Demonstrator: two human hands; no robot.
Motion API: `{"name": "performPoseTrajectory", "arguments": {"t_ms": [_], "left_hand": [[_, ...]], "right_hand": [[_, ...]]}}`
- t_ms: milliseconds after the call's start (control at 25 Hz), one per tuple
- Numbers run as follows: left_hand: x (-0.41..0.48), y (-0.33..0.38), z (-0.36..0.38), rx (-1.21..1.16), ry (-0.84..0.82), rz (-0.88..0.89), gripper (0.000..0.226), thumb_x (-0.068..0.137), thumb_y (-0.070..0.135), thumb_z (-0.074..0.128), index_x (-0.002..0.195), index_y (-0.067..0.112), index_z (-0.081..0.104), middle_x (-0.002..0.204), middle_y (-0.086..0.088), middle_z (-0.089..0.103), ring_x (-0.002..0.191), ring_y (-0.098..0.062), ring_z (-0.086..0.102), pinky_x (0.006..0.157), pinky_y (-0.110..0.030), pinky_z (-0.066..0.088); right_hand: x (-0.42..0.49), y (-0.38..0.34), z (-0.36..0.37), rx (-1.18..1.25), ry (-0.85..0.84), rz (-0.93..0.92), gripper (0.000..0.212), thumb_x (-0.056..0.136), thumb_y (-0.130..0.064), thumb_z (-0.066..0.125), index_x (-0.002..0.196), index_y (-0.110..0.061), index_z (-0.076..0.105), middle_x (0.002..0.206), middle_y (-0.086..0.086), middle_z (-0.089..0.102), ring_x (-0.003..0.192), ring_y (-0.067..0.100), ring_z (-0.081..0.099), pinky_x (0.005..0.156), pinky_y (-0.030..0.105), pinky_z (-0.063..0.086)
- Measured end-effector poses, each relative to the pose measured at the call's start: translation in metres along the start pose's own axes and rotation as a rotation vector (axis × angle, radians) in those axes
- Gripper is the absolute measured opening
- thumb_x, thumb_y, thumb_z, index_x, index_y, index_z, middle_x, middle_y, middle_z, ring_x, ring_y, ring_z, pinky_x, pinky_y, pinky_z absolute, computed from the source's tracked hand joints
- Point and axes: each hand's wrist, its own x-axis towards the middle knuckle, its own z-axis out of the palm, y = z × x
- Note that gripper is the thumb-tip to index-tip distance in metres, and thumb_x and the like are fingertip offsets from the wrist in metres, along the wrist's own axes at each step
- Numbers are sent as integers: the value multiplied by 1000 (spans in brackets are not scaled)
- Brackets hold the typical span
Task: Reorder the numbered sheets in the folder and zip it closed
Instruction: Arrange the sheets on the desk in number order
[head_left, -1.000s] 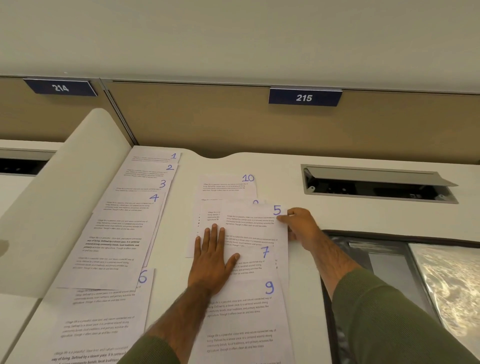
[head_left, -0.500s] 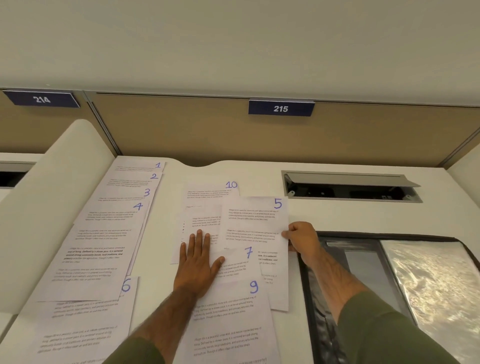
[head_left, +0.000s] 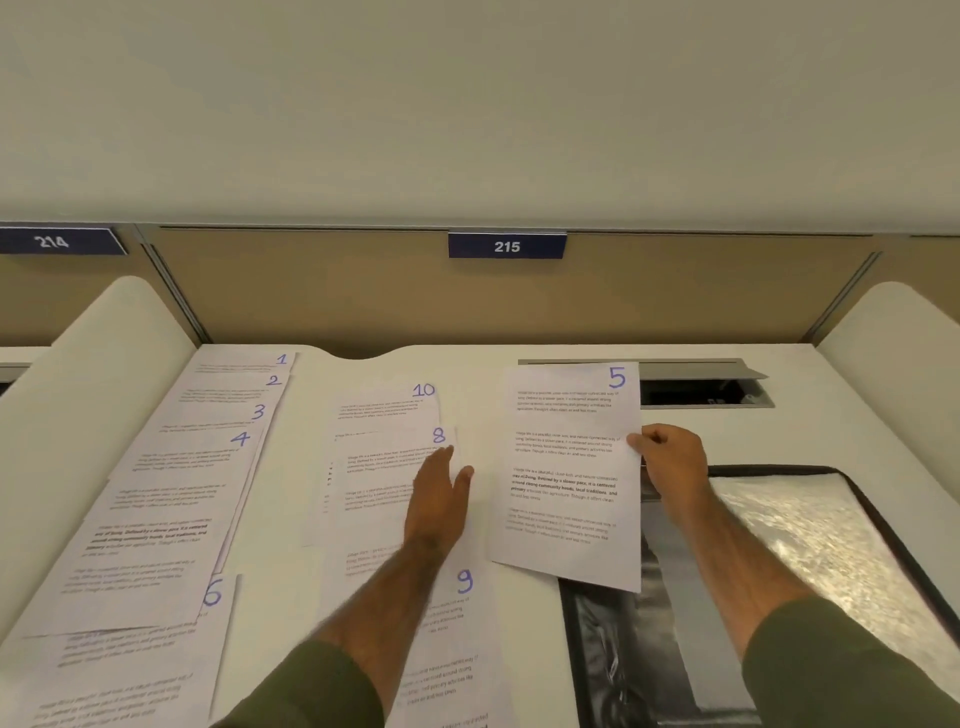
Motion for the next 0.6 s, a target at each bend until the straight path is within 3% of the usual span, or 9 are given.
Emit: {"name": "performPoseTrajectory", "arguments": {"t_ms": [80, 200, 320, 360, 440, 480, 600], "left_hand": [[-2, 41, 13, -194, -90, -63, 52, 105, 36, 49, 151, 14, 42, 157, -5, 43, 144, -21, 39, 119, -32, 25], [-9, 90, 33, -291, -252, -122, 54, 105, 38, 48, 153, 14, 39, 159, -4, 38, 145, -24, 37, 121, -39, 28], [-18, 116, 48, -446, -325, -204, 53, 103, 40, 54, 149, 16, 44, 151, -3, 48, 135, -28, 50, 114, -48, 41], [-24, 122, 50, -508, -338, -208, 43, 103, 37, 54, 141, 16, 52, 141, -1, 57, 126, -28, 57, 109, -47, 47], [-41, 130, 48, -534, -318, -174, 15, 104, 30, 54, 106, 21, 66, 113, 2, 70, 106, -25, 67, 98, -43, 55], [-49, 132, 42, -546, -295, -159, 17, 104, 27, 55, 93, 23, 66, 103, 2, 72, 99, -24, 69, 94, -42, 57], [-58, 113, 9, -603, -202, -201, 14, 99, 20, 62, 88, 17, 71, 98, -4, 76, 93, -27, 73, 86, -43, 61]], "right_hand": [[-1, -2, -30, 28, 42, -19, 16, 99, -15, 63, 96, 0, 68, 90, 9, 72, 75, 21, 69, 61, 27, 51], [-5, 0, -76, 146, 79, -14, 10, 97, -13, 64, 95, -4, 69, 93, 10, 73, 80, 28, 72, 73, 38, 59], [-10, 3, -112, 249, 76, 14, 8, 96, -7, 64, 92, -3, 69, 95, 14, 74, 79, 28, 71, 71, 37, 57], [-12, 5, -119, 288, 70, 19, 7, 96, -6, 64, 93, -1, 69, 96, 15, 74, 79, 28, 71, 70, 37, 57], [-18, 10, -126, 333, 66, 24, 8, 96, -7, 64, 98, 0, 69, 100, 16, 74, 83, 30, 72, 73, 39, 58], [-21, 13, -124, 331, 62, 29, 10, 96, -9, 64, 100, -1, 69, 101, 15, 75, 86, 31, 73, 77, 42, 60], [-31, 16, -93, 283, -9, 27, 12, 98, -15, 64, 103, -5, 68, 101, 12, 75, 89, 33, 74, 85, 51, 60]]}}
